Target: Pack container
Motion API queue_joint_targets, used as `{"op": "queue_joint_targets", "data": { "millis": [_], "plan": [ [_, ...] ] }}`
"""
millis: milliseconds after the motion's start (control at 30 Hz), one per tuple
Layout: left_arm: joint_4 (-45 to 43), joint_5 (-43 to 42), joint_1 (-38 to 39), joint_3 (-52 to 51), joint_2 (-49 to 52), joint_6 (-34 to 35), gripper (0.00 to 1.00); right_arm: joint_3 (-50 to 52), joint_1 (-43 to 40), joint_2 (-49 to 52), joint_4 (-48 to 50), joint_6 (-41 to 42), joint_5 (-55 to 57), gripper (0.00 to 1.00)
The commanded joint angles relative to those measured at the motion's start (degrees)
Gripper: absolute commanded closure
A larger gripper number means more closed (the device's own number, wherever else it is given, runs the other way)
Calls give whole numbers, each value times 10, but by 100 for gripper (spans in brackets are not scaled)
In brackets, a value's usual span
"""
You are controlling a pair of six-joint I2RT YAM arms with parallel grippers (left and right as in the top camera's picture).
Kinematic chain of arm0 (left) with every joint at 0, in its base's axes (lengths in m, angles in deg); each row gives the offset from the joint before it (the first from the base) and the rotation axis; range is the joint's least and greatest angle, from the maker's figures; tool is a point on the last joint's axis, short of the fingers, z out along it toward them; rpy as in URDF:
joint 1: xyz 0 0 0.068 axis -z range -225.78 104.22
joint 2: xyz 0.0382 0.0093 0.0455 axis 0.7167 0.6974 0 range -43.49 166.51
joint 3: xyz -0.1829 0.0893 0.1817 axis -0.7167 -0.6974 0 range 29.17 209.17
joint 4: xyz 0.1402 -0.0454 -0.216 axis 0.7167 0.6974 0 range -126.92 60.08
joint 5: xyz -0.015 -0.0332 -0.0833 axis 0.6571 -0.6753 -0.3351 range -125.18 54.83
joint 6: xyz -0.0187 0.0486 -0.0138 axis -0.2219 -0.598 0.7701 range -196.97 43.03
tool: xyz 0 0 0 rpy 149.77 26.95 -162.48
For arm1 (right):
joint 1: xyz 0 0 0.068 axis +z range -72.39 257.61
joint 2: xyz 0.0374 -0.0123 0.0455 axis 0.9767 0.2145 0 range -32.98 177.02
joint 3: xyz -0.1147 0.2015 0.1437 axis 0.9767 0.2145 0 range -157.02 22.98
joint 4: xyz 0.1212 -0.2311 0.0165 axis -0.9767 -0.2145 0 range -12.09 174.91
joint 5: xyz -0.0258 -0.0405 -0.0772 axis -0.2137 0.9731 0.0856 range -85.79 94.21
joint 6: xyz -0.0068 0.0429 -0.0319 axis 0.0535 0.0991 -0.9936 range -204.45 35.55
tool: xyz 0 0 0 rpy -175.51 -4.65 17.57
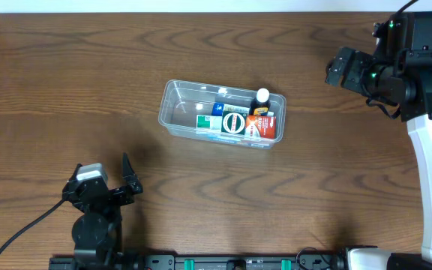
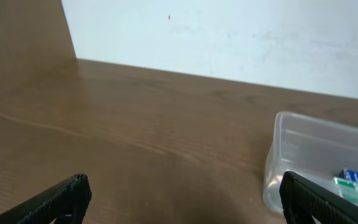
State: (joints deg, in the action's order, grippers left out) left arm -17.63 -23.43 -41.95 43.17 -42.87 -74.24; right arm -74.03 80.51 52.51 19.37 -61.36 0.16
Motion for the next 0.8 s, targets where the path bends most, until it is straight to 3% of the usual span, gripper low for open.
{"op": "queue_joint_targets", "data": {
  "millis": [0, 333, 767],
  "plan": [
    [-2, -8, -2, -25, -5, -5, 2, -4, -3, -5, -1, 7, 2, 1],
    [7, -8, -2, -79, -4, 12, 2, -4, -3, -5, -1, 7, 2, 1],
    [8, -8, -2, -79, 0, 12, 2, -4, -3, -5, -1, 7, 2, 1]
  ]
}}
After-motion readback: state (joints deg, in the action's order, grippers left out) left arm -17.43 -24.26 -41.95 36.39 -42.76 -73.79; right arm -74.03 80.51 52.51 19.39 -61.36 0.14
